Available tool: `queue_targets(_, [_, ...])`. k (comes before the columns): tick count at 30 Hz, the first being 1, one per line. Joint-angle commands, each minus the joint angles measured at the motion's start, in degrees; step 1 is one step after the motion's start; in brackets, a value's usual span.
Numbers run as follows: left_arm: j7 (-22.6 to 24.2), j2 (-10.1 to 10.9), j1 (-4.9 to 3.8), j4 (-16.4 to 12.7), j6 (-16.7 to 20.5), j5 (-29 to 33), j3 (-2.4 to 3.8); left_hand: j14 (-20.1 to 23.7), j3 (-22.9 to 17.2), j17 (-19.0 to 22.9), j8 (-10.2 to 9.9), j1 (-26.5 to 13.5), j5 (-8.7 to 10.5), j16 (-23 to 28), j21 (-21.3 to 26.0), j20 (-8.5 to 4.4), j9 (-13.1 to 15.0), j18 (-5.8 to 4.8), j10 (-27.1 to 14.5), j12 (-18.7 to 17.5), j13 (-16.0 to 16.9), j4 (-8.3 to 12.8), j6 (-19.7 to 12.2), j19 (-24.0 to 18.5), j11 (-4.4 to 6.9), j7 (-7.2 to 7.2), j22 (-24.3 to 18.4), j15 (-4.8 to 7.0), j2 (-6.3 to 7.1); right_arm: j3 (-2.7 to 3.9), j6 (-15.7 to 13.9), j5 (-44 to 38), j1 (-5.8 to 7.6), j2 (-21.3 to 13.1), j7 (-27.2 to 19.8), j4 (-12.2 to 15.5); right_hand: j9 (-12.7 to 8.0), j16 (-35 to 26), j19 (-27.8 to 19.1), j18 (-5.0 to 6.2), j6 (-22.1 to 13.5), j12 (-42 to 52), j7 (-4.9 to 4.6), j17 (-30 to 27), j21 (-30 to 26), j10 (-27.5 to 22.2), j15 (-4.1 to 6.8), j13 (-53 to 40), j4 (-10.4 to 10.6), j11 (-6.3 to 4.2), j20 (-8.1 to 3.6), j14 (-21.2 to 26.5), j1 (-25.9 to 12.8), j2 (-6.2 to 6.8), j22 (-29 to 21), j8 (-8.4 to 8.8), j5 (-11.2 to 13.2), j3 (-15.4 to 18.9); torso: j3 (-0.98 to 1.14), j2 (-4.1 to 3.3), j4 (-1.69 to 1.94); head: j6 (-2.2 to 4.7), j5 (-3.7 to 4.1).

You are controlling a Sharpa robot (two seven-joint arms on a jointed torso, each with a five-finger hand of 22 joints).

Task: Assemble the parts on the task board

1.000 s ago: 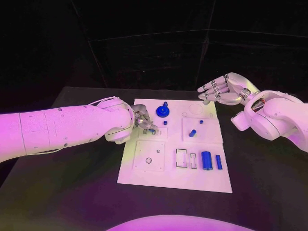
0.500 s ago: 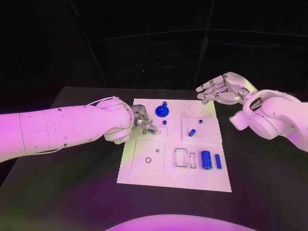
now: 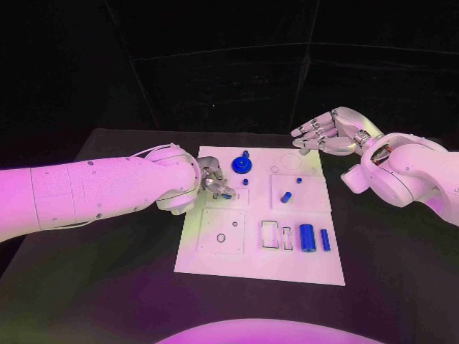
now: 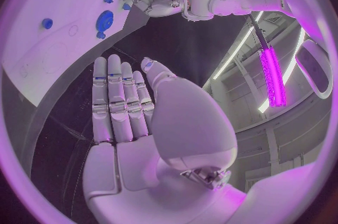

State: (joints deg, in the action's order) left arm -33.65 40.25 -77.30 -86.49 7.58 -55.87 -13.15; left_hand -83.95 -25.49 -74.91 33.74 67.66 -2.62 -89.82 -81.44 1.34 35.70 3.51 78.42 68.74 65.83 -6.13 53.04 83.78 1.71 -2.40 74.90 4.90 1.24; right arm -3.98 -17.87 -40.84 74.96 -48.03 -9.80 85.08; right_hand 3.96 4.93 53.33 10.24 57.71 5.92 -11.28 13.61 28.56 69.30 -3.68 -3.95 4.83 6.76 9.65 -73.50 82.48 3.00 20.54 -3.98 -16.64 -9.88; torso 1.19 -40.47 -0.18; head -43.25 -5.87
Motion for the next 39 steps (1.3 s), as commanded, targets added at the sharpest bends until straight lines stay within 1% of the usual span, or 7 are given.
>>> queue_targets(1, [0.1,-0.1,-0.03,0.0,-0.8,-0.3,0.01,-6.1,-7.0,-15.1,0.1,0.0,-0.22,-0.2,0.4,-0.13,0.1,-0.33,0.3,-0.3,-0.1,6.6,0.1,-0.1,0.21,0.20,1.0,0.19,-0.46,0.04,0.5,-0.2,0.12,0.1,-0.4,0.2,0.0,-0.4,-0.1,-0.01,-0.4,-0.3,0.01,-0.1,-0.3,-0.3,-0.36,0.1,0.1,0.32,0.47,0.1,-0.6,-0.03,-0.1,-0.10,0.2,-0.4,0.02,-0.01,-0.02,-0.05,0.04])
queue_targets(5, [0.0,-0.2,-0.03,0.1,-1.0,-0.3,0.01,-6.1,-7.2,-15.1,0.2,-0.1,-0.22,-0.2,0.3,-0.13,0.2,-0.35,0.4,-0.2,0.0,6.7,0.1,-0.1,0.22,0.21,1.1,0.19,-0.33,0.04,0.5,-0.2,0.11,0.2,-0.4,0.3,0.0,-0.4,-0.1,-0.01,-0.4,-0.3,0.00,-0.1,-0.3,-0.3,-0.37,0.1,0.1,0.32,0.48,0.1,-0.7,-0.03,-0.1,-0.10,0.2,-0.4,0.01,-0.02,-0.02,-0.06,0.04])
queue_targets(12, [-0.4,-0.3,-0.03,0.3,-1.9,-0.3,0.01,-6.1,-7.2,-15.1,0.2,-0.1,-0.22,-0.2,0.3,-0.13,0.2,-0.34,0.4,-0.2,0.0,6.7,0.0,-0.1,0.22,0.21,1.1,0.19,-0.31,0.03,0.6,-0.2,0.11,0.2,-0.4,0.3,0.0,-0.5,-0.2,-0.02,-0.4,-0.3,0.00,-0.1,-0.4,-0.3,-0.39,0.1,0.1,0.33,0.50,0.1,-0.7,-0.03,-0.2,-0.10,0.2,-0.5,0.00,-0.04,-0.03,-0.29,0.00])
queue_targets(18, [-0.9,-0.9,-0.04,1.1,-3.2,-0.2,0.01,-6.1,-7.5,-15.1,0.3,-0.6,-0.20,-0.2,0.4,-0.13,0.3,-0.33,0.4,-0.2,0.0,6.9,0.0,-0.1,0.20,0.21,1.0,0.19,0.30,0.03,0.6,-0.2,0.11,0.2,-0.4,0.4,0.0,-0.6,-0.2,-0.02,-0.5,-0.3,-0.01,-0.1,-0.4,-0.3,-0.41,0.1,0.2,0.34,0.52,0.2,-0.7,-0.01,-0.2,-0.10,0.2,-0.5,0.03,-0.02,0.04,-0.44,0.05])
queue_targets(22, [-1.3,-1.1,-0.04,1.6,-4.0,-0.2,0.02,-6.1,-7.5,-15.1,0.4,-1.1,-0.20,-0.2,0.4,-0.13,0.4,-0.35,0.5,-0.1,0.1,6.8,0.2,-0.1,0.23,0.27,1.1,0.19,0.69,0.03,0.7,-0.2,0.11,0.2,-0.4,0.5,0.0,-0.6,-0.2,-0.02,-0.5,-0.3,-0.01,-0.1,-0.4,-0.3,-0.41,0.1,0.2,0.34,0.52,0.2,-0.7,-0.01,-0.2,-0.10,0.2,-0.5,0.02,0.02,-0.06,-0.57,0.00])
queue_targets(26, [-1.7,-1.3,-0.05,2.0,-4.9,-0.2,0.02,-6.1,-7.3,-15.1,0.5,-1.7,-0.19,-0.2,0.3,-0.14,0.5,-0.37,0.6,0.0,0.2,6.7,0.5,0.0,0.28,0.36,1.2,0.22,1.01,0.03,0.7,-0.2,0.11,0.2,-0.3,0.5,0.0,-0.6,-0.2,-0.02,-0.5,-0.3,-0.01,-0.1,-0.4,-0.3,-0.41,0.1,0.2,0.34,0.52,0.2,-0.7,-0.01,-0.2,-0.10,0.2,-0.5,0.01,0.00,-0.05,-0.63,0.02])
queue_targets(39, [-2.1,-1.9,-0.06,2.8,-5.9,-0.2,0.02,-6.1,-5.2,-15.1,1.1,-5.2,-0.18,-0.2,0.2,-0.28,0.8,-0.42,1.0,0.5,0.6,4.9,1.6,0.1,0.55,0.72,1.6,0.42,1.63,0.03,0.8,-0.2,0.11,0.2,-0.3,0.6,0.0,-0.6,-0.3,-0.02,-0.5,-0.3,-0.02,-0.1,-0.5,-0.3,-0.44,0.1,0.2,0.35,0.55,0.2,-0.8,0.00,-0.2,-0.10,0.2,-0.6,0.00,-0.01,0.00,-0.77,0.15])
